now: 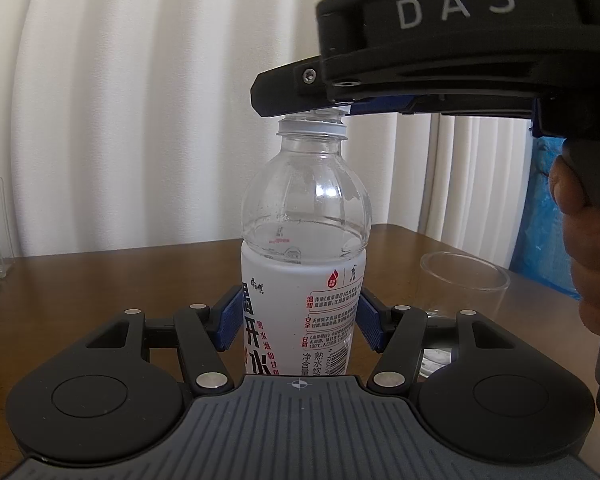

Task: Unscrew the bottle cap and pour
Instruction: 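Twist the cap further with the right tool while the left tool holds the bottle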

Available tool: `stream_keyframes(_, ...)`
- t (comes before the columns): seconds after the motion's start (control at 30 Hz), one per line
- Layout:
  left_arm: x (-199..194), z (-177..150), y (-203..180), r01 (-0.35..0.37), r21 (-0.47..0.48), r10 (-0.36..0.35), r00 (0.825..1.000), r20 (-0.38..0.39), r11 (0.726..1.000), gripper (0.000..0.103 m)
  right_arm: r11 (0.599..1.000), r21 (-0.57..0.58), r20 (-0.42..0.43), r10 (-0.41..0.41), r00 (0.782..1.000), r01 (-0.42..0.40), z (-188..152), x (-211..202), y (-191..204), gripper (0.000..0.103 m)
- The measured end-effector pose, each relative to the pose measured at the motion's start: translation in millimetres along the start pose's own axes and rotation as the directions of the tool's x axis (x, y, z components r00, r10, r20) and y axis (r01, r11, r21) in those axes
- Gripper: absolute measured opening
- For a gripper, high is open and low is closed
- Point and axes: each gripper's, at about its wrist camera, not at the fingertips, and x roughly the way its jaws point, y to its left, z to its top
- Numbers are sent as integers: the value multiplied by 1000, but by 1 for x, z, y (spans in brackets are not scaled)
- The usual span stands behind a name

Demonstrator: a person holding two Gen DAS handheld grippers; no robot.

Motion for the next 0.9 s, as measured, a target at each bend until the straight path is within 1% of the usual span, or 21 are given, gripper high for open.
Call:
stream_keyframes(0.1, 0, 0, -1, 0, 0, 0, 1000, 0, 1000, 59, 999, 11, -10, 52, 999, -52, 2, 0, -9, 32)
stream_keyframes(0.17, -1, 0, -2, 1, 1, -1, 1000, 0, 1000, 59, 994, 8, -22, 110, 994, -110, 4, 1, -18, 32)
stream_keyframes(0.3, -1, 0, -3, 1, -1, -1, 1000, 0, 1000, 59, 974, 2, -48, 225, 973, -225, 9, 5, -36, 32)
stream_keyframes(0.4, -1, 0, -4, 4, 1, -4, 1000, 1, 1000, 59, 951, 0, -68, 309, 949, -310, 13, 8, -50, 32)
stream_keyframes(0.43, -1, 0, -4, 4, 3, -4, 1000, 1, 1000, 59, 939, 2, -75, 343, 936, -344, 14, 9, -55, 32)
stream_keyframes(0.47, -1, 0, -5, 5, 4, -5, 1000, 1, 1000, 59, 921, 8, -82, 388, 918, -389, 16, 11, -63, 32)
stream_keyframes(0.53, -2, 0, -5, 6, 5, -6, 1000, 1, 1000, 59, 898, 5, -93, 439, 894, -440, 17, 15, -70, 32)
stream_keyframes(0.57, -2, 0, -5, 7, 5, -7, 1000, 1, 1000, 59, 883, 2, -104, 467, 878, -469, 19, 18, -74, 32)
stream_keyframes(0.63, -3, 0, -6, 6, 5, -6, 1000, 1, 1000, 59, 867, -6, -113, 494, 862, -498, 21, 20, -76, 32)
stream_keyframes(0.67, -3, 0, -6, 6, 5, -6, 1000, 1, 1000, 59, 862, -17, -111, 502, 858, -507, 21, 20, -75, 32)
stream_keyframes(0.73, -3, 1, -6, 7, 3, -7, 1000, 2, 1000, 59, 860, -21, -101, 506, 857, -510, 20, 19, -74, 32)
stream_keyframes(0.9, -5, 0, -5, 6, 3, -6, 1000, 2, 1000, 58, 874, -28, -71, 483, 873, -486, 15, 17, -70, 32)
